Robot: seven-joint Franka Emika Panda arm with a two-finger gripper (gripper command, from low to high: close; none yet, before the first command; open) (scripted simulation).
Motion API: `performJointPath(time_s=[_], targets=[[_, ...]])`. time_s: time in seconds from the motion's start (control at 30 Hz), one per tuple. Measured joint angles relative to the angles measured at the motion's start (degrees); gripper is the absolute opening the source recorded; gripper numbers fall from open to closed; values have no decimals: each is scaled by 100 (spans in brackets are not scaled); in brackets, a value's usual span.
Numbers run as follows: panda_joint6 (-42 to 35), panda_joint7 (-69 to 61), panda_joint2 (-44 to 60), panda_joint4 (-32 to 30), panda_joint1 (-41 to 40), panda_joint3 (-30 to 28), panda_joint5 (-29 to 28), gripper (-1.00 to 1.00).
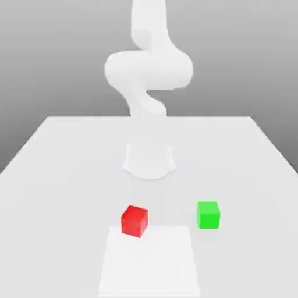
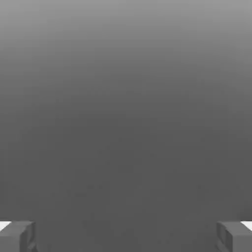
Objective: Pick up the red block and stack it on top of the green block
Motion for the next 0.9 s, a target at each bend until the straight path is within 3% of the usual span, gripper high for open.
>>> performJointPath(time_s=[0.57,0.87,0.9], targets=[[2630,1143,3128,-3343,-675,117,42,0],[4176,1474,4977,-3341,-709,-22,-303,0],[4307,1465,5127,-3327,-716,-20,-302,-100]])
